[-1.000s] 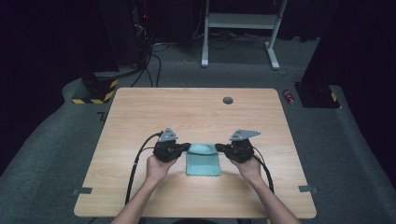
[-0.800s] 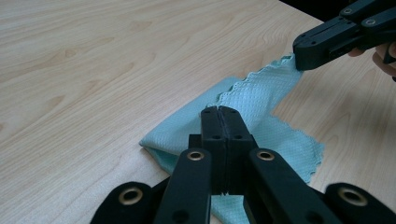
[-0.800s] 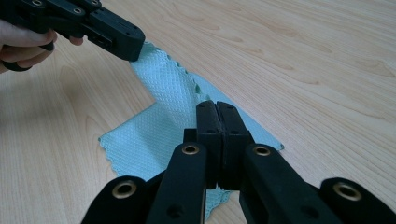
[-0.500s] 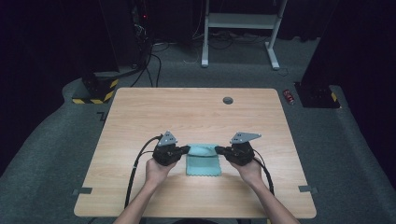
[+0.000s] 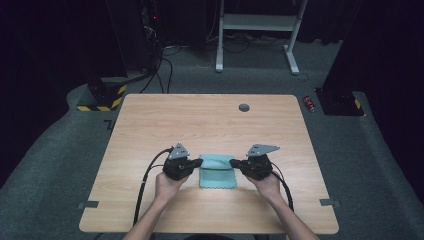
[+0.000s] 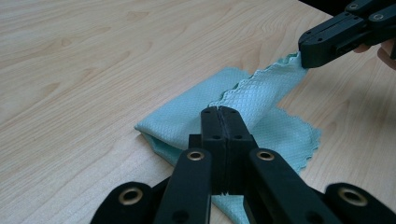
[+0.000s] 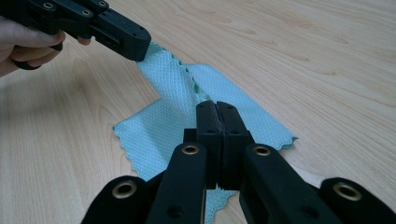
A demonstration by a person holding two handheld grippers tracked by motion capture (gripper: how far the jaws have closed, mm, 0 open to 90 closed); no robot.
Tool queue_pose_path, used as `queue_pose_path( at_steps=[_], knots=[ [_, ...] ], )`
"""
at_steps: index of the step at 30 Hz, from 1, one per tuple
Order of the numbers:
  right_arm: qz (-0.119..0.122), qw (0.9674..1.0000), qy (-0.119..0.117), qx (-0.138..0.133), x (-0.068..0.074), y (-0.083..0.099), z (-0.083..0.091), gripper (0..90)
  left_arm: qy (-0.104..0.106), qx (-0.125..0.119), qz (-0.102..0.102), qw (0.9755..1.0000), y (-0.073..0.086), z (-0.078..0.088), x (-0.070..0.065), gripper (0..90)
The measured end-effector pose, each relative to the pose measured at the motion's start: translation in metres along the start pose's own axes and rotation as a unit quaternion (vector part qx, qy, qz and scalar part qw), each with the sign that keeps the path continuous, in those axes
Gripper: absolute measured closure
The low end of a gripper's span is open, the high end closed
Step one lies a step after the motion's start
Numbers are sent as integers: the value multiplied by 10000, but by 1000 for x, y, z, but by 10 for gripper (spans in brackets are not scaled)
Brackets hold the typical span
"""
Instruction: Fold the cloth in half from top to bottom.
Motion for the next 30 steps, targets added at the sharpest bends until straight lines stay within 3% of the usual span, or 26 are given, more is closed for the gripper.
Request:
queue_pose_path(
  at_steps=[21,30],
  knots=[
    [83,9999,-14,130,6,12,0,894,-63,166,-89,9998,12,-6,-5,896],
    [233,9994,9,275,7,20,-3,894,-48,291,-132,9995,19,-11,-8,896]
  ],
)
Point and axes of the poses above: each handheld gripper's, and its own axes: z roughly backward along the jaws, y roughly out of its underside, x roughly to its left, the point moved 6 cm from there along -z, roughly forward along the jaws, and after that the axes turned 15 degrees about y, right-handed, at the moved point
